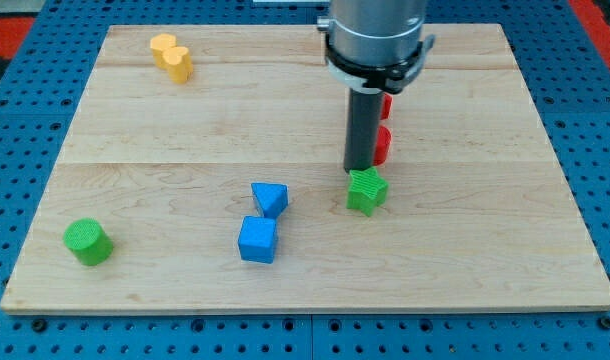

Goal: Move green circle towards blue cube

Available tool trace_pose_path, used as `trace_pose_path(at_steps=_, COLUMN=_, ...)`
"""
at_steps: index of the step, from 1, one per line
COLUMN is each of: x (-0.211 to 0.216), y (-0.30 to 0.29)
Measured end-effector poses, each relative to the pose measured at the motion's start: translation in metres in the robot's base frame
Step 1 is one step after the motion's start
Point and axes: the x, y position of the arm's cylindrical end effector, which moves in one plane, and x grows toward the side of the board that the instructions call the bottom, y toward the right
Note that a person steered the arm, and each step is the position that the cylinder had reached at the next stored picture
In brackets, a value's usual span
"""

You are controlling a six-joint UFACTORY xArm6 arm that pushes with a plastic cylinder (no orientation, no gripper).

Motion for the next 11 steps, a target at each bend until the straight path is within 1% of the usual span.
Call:
trace_pose_path(at_steps=2, x=0.020, y=0.001)
trace_pose_path(at_steps=3, x=0.023, y=0.000)
trace_pose_path(at_steps=4, x=-0.009, y=-0.023)
trace_pose_path(at_steps=5, x=-0.026, y=-0.098)
trace_pose_path(at_steps=6, x=-0.025, y=-0.198)
trace_pose_path(at_steps=7, x=-0.019, y=-0.287)
trace_pose_path(at_steps=8, x=0.018, y=-0.324)
trace_pose_path(at_steps=9, x=0.052, y=-0.324)
trace_pose_path(at_steps=10, x=0.079, y=-0.296)
trace_pose_path(at_steps=11, x=0.100, y=-0.283)
